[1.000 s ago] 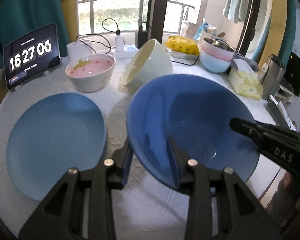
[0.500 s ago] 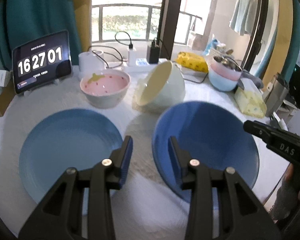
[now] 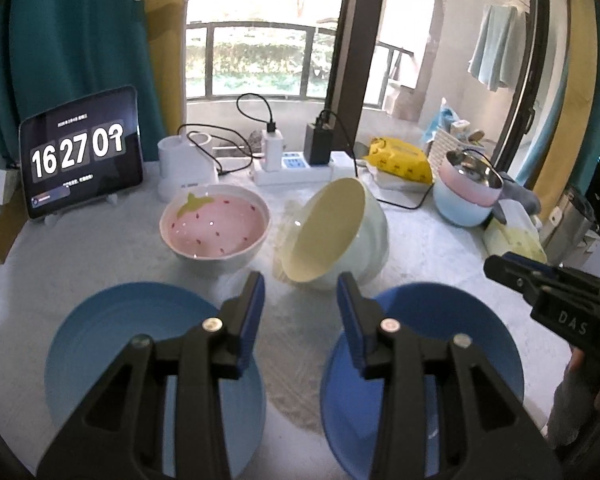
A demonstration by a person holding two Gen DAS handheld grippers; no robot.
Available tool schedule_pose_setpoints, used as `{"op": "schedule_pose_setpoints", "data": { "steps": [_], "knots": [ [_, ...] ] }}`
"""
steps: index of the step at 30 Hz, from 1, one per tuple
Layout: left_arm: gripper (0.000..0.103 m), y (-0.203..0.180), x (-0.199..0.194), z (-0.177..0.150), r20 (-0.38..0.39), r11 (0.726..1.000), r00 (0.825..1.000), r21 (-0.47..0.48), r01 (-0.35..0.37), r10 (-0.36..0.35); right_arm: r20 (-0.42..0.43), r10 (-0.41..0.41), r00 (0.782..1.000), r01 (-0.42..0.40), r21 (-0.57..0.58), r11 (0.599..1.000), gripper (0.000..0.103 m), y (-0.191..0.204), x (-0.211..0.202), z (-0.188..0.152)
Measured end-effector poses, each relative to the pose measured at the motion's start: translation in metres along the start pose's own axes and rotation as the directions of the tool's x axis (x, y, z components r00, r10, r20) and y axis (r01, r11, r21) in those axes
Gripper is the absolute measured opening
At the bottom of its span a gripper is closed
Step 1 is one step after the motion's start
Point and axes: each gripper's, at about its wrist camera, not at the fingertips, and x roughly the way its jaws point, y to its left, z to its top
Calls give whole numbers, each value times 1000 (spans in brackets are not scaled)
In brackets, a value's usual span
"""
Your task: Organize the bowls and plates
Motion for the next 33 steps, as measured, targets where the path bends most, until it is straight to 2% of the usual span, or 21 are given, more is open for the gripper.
{"op": "schedule_pose_setpoints", "data": {
  "steps": [10,13,33],
  "knots": [
    [39,16,26,14,-7,999,1000,-43,13,-14,-12,8,1000,-9,-63,998,29,24,29,35],
    [39,19,32,19,-4,999,1000,-47,18,-18,-13,17,1000,-18,-66,998,42,30,39,44],
    [39,31,60,23,-34,995,999,-91,37,-40,-37,3,999,-6,-82,997,43,50,84,81]
  ]
}}
